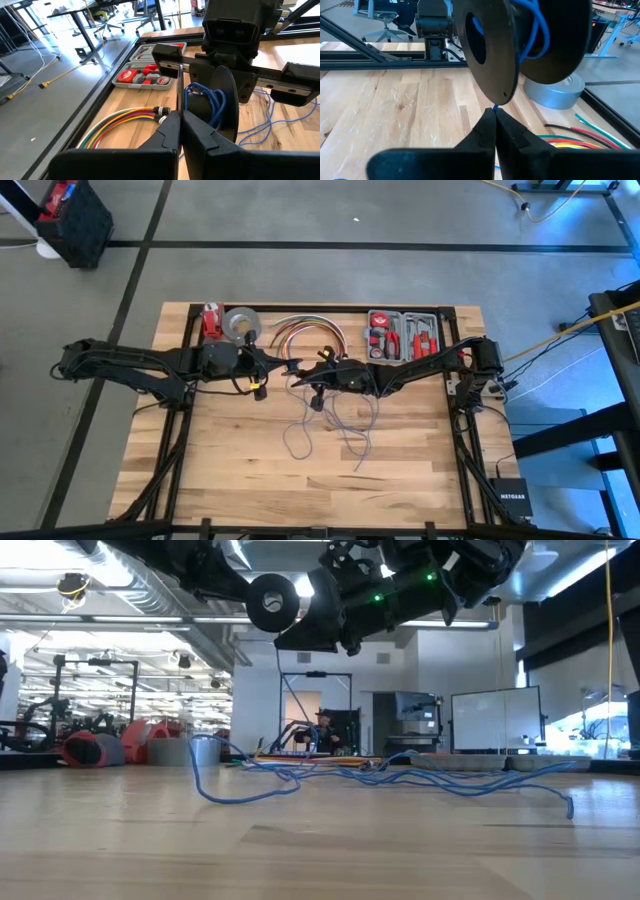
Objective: Coil cords
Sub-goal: Uncoil the blue wire from the black spool
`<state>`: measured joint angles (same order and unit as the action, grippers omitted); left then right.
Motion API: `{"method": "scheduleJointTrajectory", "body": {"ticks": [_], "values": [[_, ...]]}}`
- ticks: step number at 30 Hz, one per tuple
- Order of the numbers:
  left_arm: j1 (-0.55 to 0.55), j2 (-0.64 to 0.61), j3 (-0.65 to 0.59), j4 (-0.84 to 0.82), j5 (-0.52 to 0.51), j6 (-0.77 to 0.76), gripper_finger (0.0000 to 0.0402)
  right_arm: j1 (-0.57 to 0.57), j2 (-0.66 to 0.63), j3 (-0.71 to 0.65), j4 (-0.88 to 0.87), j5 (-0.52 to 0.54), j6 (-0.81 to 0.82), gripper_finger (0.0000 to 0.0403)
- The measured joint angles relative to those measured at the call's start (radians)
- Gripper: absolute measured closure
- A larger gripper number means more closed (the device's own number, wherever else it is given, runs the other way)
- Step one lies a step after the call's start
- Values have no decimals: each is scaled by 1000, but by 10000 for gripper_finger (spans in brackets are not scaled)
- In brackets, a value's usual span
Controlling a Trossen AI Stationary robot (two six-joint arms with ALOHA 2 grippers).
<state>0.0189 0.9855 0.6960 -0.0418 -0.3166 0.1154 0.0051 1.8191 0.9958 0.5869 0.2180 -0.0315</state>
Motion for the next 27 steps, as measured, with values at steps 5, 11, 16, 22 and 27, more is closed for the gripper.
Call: {"method": "scheduleJointTrajectory", "body": {"ticks": [5, 11, 16, 22, 27], "values": [[0, 0, 0, -4, 0, 0, 400, 0, 0, 0, 0, 10, -4, 400], [0, 0, 0, -8, 0, -2, 400, 0, 0, 0, -5, 10, -4, 401], [0, 0, 0, -8, 0, -2, 400, 0, 0, 0, -5, 11, -17, 401], [0, 0, 0, -15, 0, -3, 400, 1, -18, -1, -38, 59, -31, 401], [0, 0, 1, -57, 0, -9, 400, 2, -76, -1, -108, 119, -73, 402]]}}
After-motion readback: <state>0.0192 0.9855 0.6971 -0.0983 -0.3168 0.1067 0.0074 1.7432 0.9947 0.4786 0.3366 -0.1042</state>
